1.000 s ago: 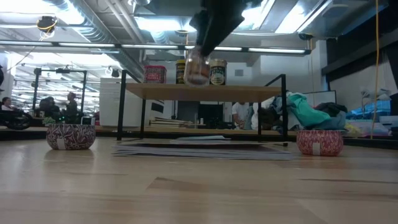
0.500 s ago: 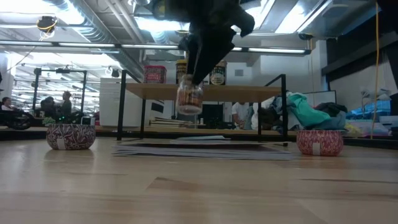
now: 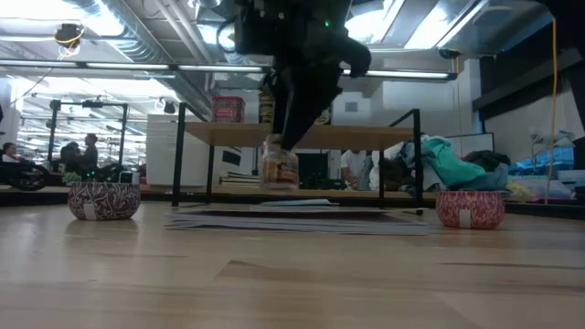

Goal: Shelf spices
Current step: Remove the transparent seasoning bottle from the shelf

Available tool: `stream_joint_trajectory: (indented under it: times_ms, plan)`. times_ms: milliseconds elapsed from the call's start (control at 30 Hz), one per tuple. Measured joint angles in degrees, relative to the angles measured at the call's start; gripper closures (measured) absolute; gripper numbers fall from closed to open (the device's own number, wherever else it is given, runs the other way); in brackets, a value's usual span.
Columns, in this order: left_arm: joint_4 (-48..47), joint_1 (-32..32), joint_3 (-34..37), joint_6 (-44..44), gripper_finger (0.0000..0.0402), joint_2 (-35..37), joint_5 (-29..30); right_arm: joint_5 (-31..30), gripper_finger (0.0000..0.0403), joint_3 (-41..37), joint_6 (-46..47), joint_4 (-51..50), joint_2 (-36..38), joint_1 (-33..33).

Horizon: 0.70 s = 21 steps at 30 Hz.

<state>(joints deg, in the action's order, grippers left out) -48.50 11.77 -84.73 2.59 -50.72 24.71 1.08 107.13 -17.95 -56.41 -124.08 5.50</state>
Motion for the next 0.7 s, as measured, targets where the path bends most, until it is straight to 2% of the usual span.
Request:
stream_joint_trajectory:
  times_ms: [700]
  plan:
    - [0.0,0.0,0.0,-0.9,0.0205,0.0,0.0,0.1,0.0244,0.0,0.3,0.4,-2.1,0.0]
